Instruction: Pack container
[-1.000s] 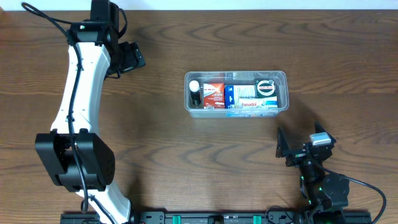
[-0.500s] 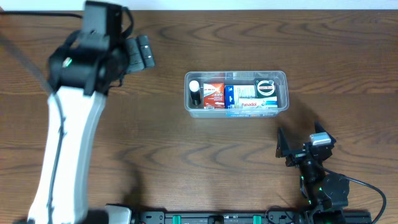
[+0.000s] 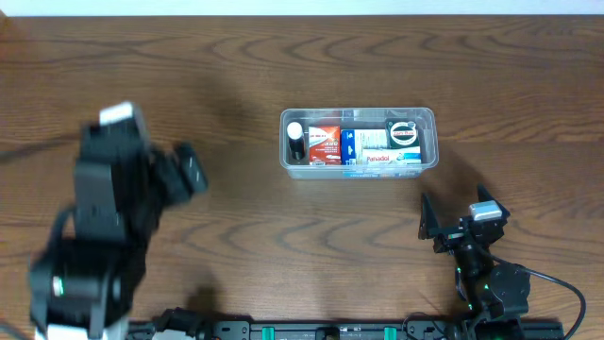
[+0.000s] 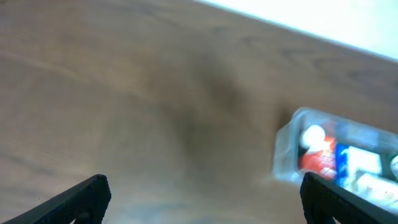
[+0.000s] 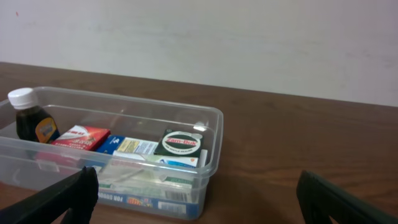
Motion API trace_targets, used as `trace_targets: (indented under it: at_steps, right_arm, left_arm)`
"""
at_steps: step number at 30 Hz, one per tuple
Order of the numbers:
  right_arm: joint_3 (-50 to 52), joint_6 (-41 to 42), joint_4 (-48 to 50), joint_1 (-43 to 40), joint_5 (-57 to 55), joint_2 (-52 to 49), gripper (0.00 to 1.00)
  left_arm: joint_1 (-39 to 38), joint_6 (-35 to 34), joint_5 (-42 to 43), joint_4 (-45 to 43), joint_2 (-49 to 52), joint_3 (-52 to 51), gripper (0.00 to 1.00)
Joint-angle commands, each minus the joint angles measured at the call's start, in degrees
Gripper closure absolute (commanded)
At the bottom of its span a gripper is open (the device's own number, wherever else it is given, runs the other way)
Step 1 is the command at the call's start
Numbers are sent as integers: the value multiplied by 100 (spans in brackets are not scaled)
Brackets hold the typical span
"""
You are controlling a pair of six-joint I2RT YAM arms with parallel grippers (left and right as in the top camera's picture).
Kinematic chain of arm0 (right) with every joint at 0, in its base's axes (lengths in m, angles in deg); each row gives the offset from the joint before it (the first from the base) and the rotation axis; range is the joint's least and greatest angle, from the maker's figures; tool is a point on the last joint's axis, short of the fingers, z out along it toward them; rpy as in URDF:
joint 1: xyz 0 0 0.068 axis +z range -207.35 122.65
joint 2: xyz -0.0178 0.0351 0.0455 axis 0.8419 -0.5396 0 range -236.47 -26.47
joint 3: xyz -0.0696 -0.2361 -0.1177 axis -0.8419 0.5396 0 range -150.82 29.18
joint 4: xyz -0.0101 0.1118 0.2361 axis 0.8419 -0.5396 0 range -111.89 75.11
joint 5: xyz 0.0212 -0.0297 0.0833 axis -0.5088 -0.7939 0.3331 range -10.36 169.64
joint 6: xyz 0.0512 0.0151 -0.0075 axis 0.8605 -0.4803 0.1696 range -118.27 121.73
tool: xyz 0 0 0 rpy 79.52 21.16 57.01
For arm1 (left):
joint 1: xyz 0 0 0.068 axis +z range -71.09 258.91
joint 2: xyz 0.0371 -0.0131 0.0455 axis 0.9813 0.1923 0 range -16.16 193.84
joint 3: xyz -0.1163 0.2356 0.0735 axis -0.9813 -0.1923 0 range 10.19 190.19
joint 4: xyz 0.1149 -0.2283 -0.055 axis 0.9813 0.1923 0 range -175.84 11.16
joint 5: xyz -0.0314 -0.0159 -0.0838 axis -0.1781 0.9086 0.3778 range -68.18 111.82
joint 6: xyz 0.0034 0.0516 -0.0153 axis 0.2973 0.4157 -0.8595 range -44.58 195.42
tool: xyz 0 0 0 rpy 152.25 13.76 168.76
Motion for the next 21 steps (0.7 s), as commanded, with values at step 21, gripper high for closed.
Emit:
trace_targets:
  at_steps: [21]
  right_arm:
    - [11,-61,-24,-109,24,37,1]
  left_arm:
    - [695,-431,-87,-5751,-4083,-5943,2]
